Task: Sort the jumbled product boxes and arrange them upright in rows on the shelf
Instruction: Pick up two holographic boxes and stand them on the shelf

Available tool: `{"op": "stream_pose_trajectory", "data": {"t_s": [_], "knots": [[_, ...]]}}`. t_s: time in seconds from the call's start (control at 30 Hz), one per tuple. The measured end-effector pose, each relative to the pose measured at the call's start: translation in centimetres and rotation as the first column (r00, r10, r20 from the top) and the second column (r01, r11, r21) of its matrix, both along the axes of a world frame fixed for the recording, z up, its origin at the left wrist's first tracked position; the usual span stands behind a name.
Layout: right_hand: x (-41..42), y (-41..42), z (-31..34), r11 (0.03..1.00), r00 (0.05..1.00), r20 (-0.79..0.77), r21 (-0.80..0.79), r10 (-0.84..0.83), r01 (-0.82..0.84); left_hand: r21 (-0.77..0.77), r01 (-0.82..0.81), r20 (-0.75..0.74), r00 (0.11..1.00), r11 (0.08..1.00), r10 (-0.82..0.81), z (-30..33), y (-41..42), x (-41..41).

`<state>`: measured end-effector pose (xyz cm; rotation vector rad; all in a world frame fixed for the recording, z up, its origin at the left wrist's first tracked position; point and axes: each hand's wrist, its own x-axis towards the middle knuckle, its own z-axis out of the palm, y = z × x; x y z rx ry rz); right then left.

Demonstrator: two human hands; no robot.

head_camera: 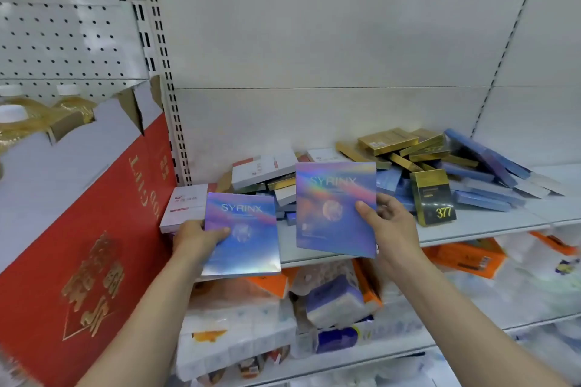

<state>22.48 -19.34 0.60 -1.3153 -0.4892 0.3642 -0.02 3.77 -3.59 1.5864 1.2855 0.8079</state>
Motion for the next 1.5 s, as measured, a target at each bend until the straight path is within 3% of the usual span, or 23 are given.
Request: {"op": "stream_pose_trajectory", "data": {"t_s": [0.1,0.23,0.4,0.63,1.13,1.5], "knots": [[0.3,-1.3,0.4,0.998,0.998,0.001,0.018,-0.058,0.058,-0.011,-0.031,0.237,0.971,0.999,0.033,0.6,-1.4,-0.2],[0.8,-3.0,0.9,0.992,0.991,0.04,0.04,-0.125,0.123,0.081,0.017,0.533,0.844,0.997,-0.057,2.2,-4.8,0.4],[3.3,-5.8,0.9,0.985,0.986,0.043,0.066,-0.163,0.16,0.075,0.108,0.704,0.698,0.991,-0.13,3.2,-8.7,3.6],[10.6,-12.8,1.6,0.965,0.971,0.067,0.148,-0.23,0.219,0.12,0.214,0.714,0.659,0.969,-0.235,4.3,-14.8,13.1],[34.8,-35.7,3.0,0.915,0.929,0.054,0.2,-0.367,0.35,0.115,0.431,0.733,0.572,0.895,-0.369,5.8,-35.4,43.1],[51.9,-41.6,1.9,0.882,0.906,-0.029,0.219,-0.422,0.418,0.119,0.467,0.708,0.579,0.876,-0.404,7.1,-40.9,62.9]]}}
